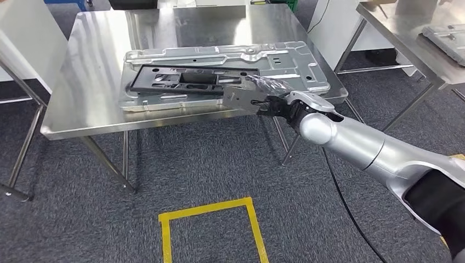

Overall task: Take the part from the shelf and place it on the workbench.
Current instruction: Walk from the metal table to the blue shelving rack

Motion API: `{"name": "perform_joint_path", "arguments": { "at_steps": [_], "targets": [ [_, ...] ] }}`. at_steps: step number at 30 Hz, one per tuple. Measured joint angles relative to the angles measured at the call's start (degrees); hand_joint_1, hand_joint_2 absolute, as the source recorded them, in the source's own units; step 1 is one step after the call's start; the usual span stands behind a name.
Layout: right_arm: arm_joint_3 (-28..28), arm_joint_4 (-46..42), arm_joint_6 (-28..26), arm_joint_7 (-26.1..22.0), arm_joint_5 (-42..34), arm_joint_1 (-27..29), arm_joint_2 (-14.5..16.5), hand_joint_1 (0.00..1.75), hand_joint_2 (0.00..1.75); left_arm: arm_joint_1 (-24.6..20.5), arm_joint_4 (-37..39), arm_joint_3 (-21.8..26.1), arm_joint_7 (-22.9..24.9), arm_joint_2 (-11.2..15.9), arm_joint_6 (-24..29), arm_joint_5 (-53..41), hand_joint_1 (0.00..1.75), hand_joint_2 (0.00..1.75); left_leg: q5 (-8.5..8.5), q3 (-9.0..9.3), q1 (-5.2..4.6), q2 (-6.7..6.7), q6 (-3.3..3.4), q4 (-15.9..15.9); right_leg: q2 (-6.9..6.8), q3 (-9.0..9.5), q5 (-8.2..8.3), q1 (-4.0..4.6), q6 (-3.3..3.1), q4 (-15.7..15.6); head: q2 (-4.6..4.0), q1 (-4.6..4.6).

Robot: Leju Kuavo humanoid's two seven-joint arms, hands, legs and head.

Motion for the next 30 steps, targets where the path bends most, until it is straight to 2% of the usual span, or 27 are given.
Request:
{"name": "perform_joint_path", "arguments": {
  "at_steps": [1, 3, 4, 5, 6, 7, 8, 9, 11, 12, 14, 15, 16, 17, 18, 19, 20, 21, 22, 23, 24, 25, 26, 27, 28, 29, 30],
  "targets": [
    [-0.6, -0.2, -1.0, -0.4, -0.2, 2.7, -1.1, 0.0, 0.0, 0.0, 0.0, 0.0, 0.1, 0.0, 0.1, 0.0, 0.0, 0.0, 0.54, -0.5, 0.05, -0.23, 0.59, -0.1, 0.09, -0.43, -2.21, -0.15, 0.34, 1.9, 0.0, 0.23],
    [-2.7, -0.1, -3.8, -2.1, -1.0, 9.9, -3.2, 0.0, 0.0, 0.0, 0.0, -0.1, 0.3, -0.1, 0.1, 0.1, 0.0, 0.0, 1.59, -1.57, -0.09, -0.94, 1.35, -0.1, 0.24, -1.32, -7.75, -0.31, 0.93, 8.1, 0.0, 0.76],
    [-4.1, 0.3, -5.4, -3.8, -1.5, 14.5, -4.0, 0.0, 0.0, 0.0, 0.0, -0.1, 0.5, -0.1, 0.1, 0.1, 0.0, 0.0, 2.09, -2.18, -0.17, -1.39, 1.59, -0.1, 0.3, -1.44, -9.51, -0.31, 1.03, 11.1, 0.0, 1.02],
    [-5.4, 1.1, -7.1, -5.9, -1.7, 19.3, -4.6, 0.0, 0.0, 0.0, 0.0, -0.2, 0.7, -0.2, 0.2, 0.1, 0.0, 0.0, 2.59, -2.8, -0.29, -1.8, 1.76, -0.1, 0.38, -1.12, -10.13, -0.29, 0.95, 13.0, 0.0, 1.35],
    [-6.5, 2.3, -8.3, -8.3, -1.7, 23.6, -4.9, 0.0, 0.0, 0.1, 0.0, -0.3, 0.8, -0.2, 0.2, 0.1, 0.0, 0.0, 3.11, -3.49, -0.49, -2.13, 1.9, -0.1, 0.47, -0.25, -9.66, -0.27, 0.68, 13.3, 0.0, 1.93],
    [-7.4, 3.7, -9.1, -10.2, -1.5, 27.1, -4.9, 0.0, 0.0, 0.2, 0.0, -0.4, 1.0, -0.2, 0.2, 0.1, 0.0, 0.0, 3.65, -4.21, -0.76, -2.3, 1.98, -0.1, 0.54, 1.32, -8.44, -0.2, 0.21, 11.8, 0.0, 2.52],
    [-8.3, 4.9, -9.5, -11.4, -1.3, 29.4, -4.9, 0.0, 0.0, 0.3, 0.0, -0.5, 1.0, -0.3, 0.2, 0.1, 0.0, 0.0, 4.15, -4.83, -1.04, -2.23, 2.02, -0.1, 0.54, 3.55, -7.19, 0.01, -0.45, 8.7, 0.0, 3.02],
    [-9.3, 5.8, -9.6, -12.0, -1.1, 31.0, -5.0, 0.0, 0.0, 0.4, -0.1, -0.6, 1.1, -0.4, 0.2, 0.1, 0.0, 0.0, 4.63, -5.35, -1.33, -1.97, 1.96, -0.1, 0.39, 6.12, -6.73, 0.3, -1.22, 4.8, 0.0, 3.29],
    [-11.6, 6.5, -9.3, -11.5, -0.7, 32.6, -5.3, 0.0, 0.0, 0.4, -0.1, -0.7, 1.1, -0.5, 0.2, 0.1, 0.0, 0.0, 5.57, -5.85, -1.35, -0.97, 1.5, -0.4, 0.37, 9.83, -7.0, 1.03, -2.12, -1.6, 0.0, 2.99],
    [-12.6, 6.7, -9.0, -10.9, -0.6, 33.3, -5.4, 0.0, 0.0, 0.4, -0.1, -0.7, 1.1, -0.6, 0.2, 0.1, 0.0, 0.0, 6.11, -5.93, -1.15, -0.44, 1.11, -0.7, 0.55, 10.46, -7.14, 1.38, -2.32, -3.1, 0.0, 2.86],
    [-14.0, 7.1, -8.5, -10.0, -0.5, 34.5, -5.5, 0.0, 0.0, 0.4, -0.1, -0.9, 1.2, -0.7, 0.2, 0.1, 0.0, 0.0, 6.8, -6.0, -0.84, 0.49, 0.35, -1.6, 0.92, 10.27, -5.41, 1.7, -2.48, -4.6, 0.0, 3.07],
    [-14.5, 7.3, -8.5, -9.8, -0.6, 35.1, -5.5, 0.0, 0.0, 0.4, -0.1, -1.0, 1.2, -0.7, 0.2, 0.1, 0.0, 0.0, 5.92, -6.15, -0.84, 0.87, 0.1, -1.4, 0.92, 10.02, -4.34, 1.66, -2.68, -5.4, 0.0, 3.15],
    [-15.0, 7.6, -8.7, -9.5, -1.1, 36.0, -5.5, 0.0, 0.0, 0.4, -0.1, -1.0, 1.2, -0.7, 0.2, 0.1, 0.0, 0.0, 3.88, -6.45, -0.9, 1.14, -0.08, -0.4, 0.83, 9.62, -3.33, 1.49, -2.87, -6.1, 0.0, 2.91],
    [-15.8, 8.1, -9.3, -9.5, -2.0, 37.3, -5.3, 0.0, 0.0, 0.3, -0.1, -1.0, 1.3, -0.7, 0.2, 0.1, 0.0, 0.0, 0.85, -6.83, -0.88, 1.34, -0.2, 1.9, 0.71, 9.06, -2.54, 1.32, -2.89, -6.5, 0.0, 2.35],
    [-16.6, 9.0, -10.4, -10.3, -3.2, 39.0, -5.0, 0.0, 0.0, 0.2, -0.1, -1.0, 1.4, -0.7, 0.2, 0.1, 0.0, 0.0, -2.26, -7.17, -0.84, 1.32, -0.37, 4.8, 0.55, 8.38, -1.94, 1.28, -2.99, -6.5, 0.0, 1.73],
    [-17.6, 10.8, -11.6, -12.1, -4.7, 41.2, -4.4, 0.0, 0.0, 0.1, -0.1, -1.0, 1.5, -0.7, 0.2, 0.1, 0.0, 0.0, -4.51, -7.34, -0.8, 1.29, -0.57, 8.1, 0.23, 7.63, -1.4, 1.23, -2.94, -6.4, 0.0, 1.19],
    [-18.6, 13.5, -12.8, -14.9, -6.5, 43.6, -3.4, 0.0, 0.0, 0.1, -0.1, -1.0, 1.6, -0.6, 0.2, 0.1, 0.0, 0.0, -5.19, -7.11, -0.78, 1.26, -0.8, 10.6, -0.15, 6.78, -0.85, 1.19, -2.79, -6.2, 0.0, 0.84],
    [-19.6, 17.1, -13.7, -17.9, -8.5, 45.9, -2.2, 0.0, 0.0, 0.1, -0.1, -1.1, 1.7, -0.6, 0.2, 0.1, 0.0, 0.0, -4.37, -6.36, -0.78, 1.24, -1.03, 12.0, -0.52, 5.82, -0.33, 1.1, -2.64, -6.0, 0.0, 0.63],
    [-20.7, 21.2, -14.2, -20.1, -10.8, 48.1, -0.6, 0.0, 0.0, 0.1, -0.1, -1.1, 1.8, -0.5, 0.2, 0.1, 0.0, 0.0, -2.57, -4.91, -0.77, 1.21, -1.24, 12.0, -0.82, 4.73, 0.13, 0.95, -2.4, -5.5, 0.0, 0.46],
    [-21.8, 25.6, -14.5, -20.8, -13.1, 50.2, 1.2, 0.0, 0.0, 0.1, -0.1, -1.2, 1.9, -0.4, 0.3, 0.1, 0.0, 0.0, -0.91, -2.54, -0.73, 1.02, -1.46, 10.2, -1.04, 3.56, 0.51, 0.75, -2.08, -4.8, 0.0, 0.28],
    [-23.0, 29.8, -14.5, -20.0, -15.2, 52.1, 2.9, 0.0, 0.0, 0.1, -0.1, -1.3, 1.9, -0.3, 0.4, 0.1, 0.0, 0.0, -0.69, 0.47, -0.7, 0.58, -1.64, 6.8, -1.2, 2.44, 0.77, 0.61, -1.75, -4.0, 0.0, 0.11],
    [-24.3, 33.6, -14.5, -18.5, -16.9, 53.7, 4.7, 0.0, 0.0, 0.0, -0.1, -1.3, 1.9, -0.3, 0.5, 0.2, 0.0, 0.0, -1.63, 3.54, -0.7, 0.1, -1.52, 2.8, -1.31, 1.49, 0.98, 0.49, -1.43, -3.1, 0.0, 0.09],
    [-25.5, 36.8, -14.4, -17.0, -18.2, 55.0, 6.4, 0.0, 0.0, 0.0, -0.1, -1.4, 1.9, -0.2, 0.8, 0.4, 0.0, 0.0, -3.08, 5.8, -0.77, -0.3, -1.23, -0.5, -1.27, 0.81, 1.31, 0.42, -1.15, -2.4, 0.0, 0.14],
    [-26.6, 39.5, -14.4, -15.9, -19.0, 55.8, 8.0, 0.0, 0.0, 0.0, -0.1, -1.4, 2.0, -0.1, 1.0, 0.5, 0.0, 0.0, -4.37, 7.03, -0.93, -0.42, -0.76, -2.7, -1.13, 0.42, 1.77, 0.36, -0.91, -2.0, 0.0, 0.18],
    [-27.6, 41.8, -14.4, -15.2, -19.5, 56.3, 9.7, 0.0, 0.0, 0.1, -0.1, -1.4, 2.1, 0.0, 1.1, 0.7, 0.0, 0.0, -4.59, 7.25, -1.04, -0.19, -0.09, -3.6, -0.85, 0.21, 2.42, 0.29, -0.68, -2.0, 0.0, 0.26],
    [-28.5, 43.9, -14.3, -14.8, -19.8, 56.8, 11.2, 0.0, 0.0, 0.1, -0.1, -1.4, 2.3, 0.1, 1.2, 0.8, 0.0, 0.0, -4.11, 6.78, -1.03, 0.17, 0.48, -3.5, -0.45, -0.05, 2.87, 0.21, -0.43, -2.2, 0.0, 0.1],
    [-29.2, 45.8, -14.2, -14.8, -19.9, 57.3, 12.6, 0.0, 0.0, 0.0, -0.1, -1.5, 2.5, 0.2, 1.2, 0.8, 0.0, 0.0, -3.41, 6.24, -0.96, 0.51, 1.0, -3.5, -0.08, -0.41, 2.23, 0.13, -0.12, -1.9, 0.0, 0.06]
  ]
}}
